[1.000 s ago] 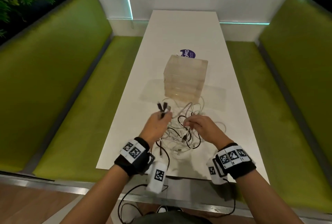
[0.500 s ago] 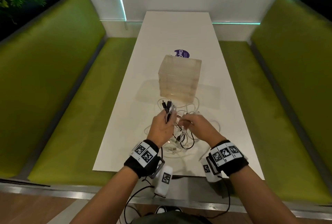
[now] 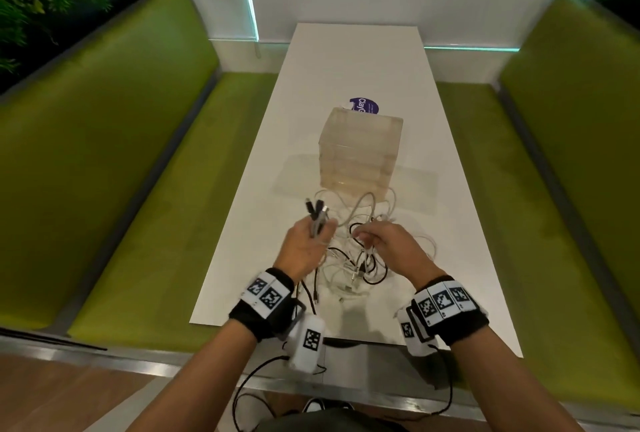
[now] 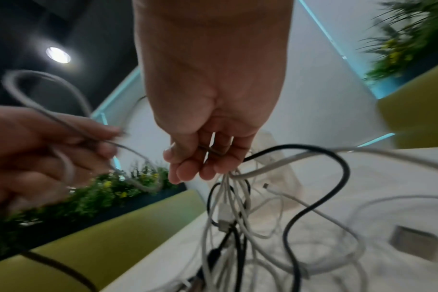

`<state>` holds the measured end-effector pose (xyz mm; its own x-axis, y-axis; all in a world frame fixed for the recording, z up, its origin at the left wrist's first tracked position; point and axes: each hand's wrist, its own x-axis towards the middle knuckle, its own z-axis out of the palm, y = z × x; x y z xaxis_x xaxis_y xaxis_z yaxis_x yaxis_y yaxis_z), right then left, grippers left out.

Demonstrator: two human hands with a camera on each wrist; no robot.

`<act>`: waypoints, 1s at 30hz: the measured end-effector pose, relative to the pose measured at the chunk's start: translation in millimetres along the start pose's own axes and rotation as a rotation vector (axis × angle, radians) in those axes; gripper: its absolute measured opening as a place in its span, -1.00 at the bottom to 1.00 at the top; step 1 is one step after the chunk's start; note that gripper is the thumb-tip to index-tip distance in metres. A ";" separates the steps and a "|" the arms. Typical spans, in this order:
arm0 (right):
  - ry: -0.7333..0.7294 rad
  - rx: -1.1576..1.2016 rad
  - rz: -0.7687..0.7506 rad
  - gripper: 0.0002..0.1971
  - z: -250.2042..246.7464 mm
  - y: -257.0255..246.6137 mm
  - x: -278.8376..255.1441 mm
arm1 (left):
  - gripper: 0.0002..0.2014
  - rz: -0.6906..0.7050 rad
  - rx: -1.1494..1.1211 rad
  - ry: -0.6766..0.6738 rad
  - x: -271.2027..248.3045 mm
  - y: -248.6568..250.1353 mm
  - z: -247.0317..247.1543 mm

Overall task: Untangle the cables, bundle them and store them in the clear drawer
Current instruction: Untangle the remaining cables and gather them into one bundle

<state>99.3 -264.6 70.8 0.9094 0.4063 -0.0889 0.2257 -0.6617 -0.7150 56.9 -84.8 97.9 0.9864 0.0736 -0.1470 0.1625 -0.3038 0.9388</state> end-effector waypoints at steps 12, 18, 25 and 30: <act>-0.056 -0.116 -0.041 -0.72 -1.4 -10.5 -0.2 | -0.93 0.091 -0.107 0.058 0.7 -4.3 44.0; 0.069 0.055 -0.114 -0.74 11.2 9.9 10.9 | -0.93 0.114 -0.165 0.153 -0.3 4.5 32.3; 0.242 0.359 -0.115 -0.45 23.4 8.8 13.6 | -0.86 0.086 -0.358 0.275 7.1 11.8 -0.1; 0.129 0.079 -0.118 -0.93 15.2 15.6 28.1 | -0.80 0.081 -0.430 0.304 3.0 14.2 -9.4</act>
<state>123.1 -253.9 46.6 0.9167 0.3906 0.0841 0.3094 -0.5607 -0.7680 62.0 -80.0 113.7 0.9335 0.3572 -0.0314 -0.0017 0.0919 0.9958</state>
